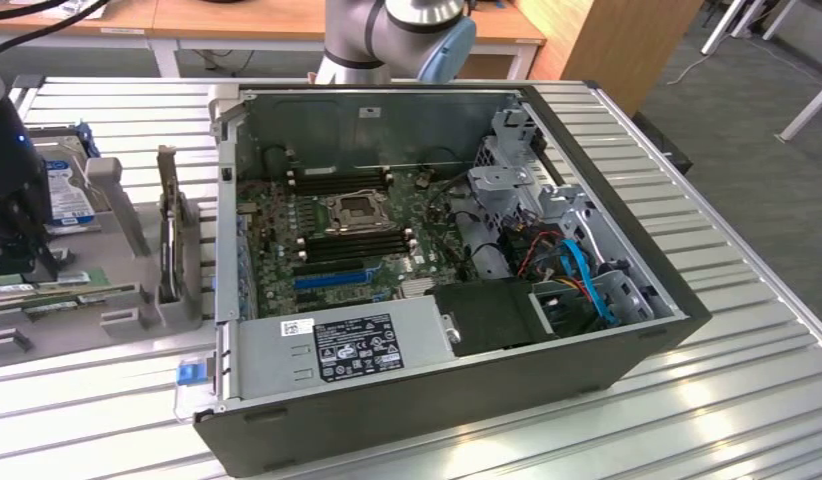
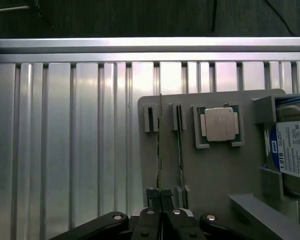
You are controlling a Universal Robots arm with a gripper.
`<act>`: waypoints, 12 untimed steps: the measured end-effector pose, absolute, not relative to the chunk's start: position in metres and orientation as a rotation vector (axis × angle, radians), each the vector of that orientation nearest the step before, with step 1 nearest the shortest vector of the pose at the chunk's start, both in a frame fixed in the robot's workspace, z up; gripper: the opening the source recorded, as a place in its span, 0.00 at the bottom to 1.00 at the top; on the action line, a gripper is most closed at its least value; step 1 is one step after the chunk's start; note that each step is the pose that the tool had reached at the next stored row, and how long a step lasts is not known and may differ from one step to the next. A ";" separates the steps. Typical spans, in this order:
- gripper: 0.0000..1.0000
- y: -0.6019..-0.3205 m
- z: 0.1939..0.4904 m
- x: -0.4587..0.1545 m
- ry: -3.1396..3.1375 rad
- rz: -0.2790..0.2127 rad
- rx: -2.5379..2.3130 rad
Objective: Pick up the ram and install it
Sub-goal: 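Pick up the ram and move it above insertion slot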
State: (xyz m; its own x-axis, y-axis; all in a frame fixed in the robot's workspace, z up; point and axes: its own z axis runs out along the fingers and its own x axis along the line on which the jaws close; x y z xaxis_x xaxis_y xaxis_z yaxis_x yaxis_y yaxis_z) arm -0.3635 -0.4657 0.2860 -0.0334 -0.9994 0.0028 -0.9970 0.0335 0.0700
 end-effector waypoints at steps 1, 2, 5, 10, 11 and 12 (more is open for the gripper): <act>0.12 -0.466 0.288 -0.363 -2.220 -0.075 2.149; 0.12 -0.466 0.291 -0.363 -2.219 -0.075 2.150; 0.12 -0.466 0.298 -0.363 -2.214 -0.075 2.155; 0.12 -0.466 0.310 -0.363 -2.207 -0.074 2.163; 0.12 -0.466 0.312 -0.363 -2.206 -0.074 2.164; 0.12 -0.466 0.314 -0.363 -2.205 -0.074 2.165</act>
State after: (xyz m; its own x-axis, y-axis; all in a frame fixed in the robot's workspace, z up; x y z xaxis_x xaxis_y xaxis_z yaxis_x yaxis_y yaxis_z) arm -0.3635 -0.4657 0.3138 -0.0181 -0.9998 0.0027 -0.9974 0.0182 0.0699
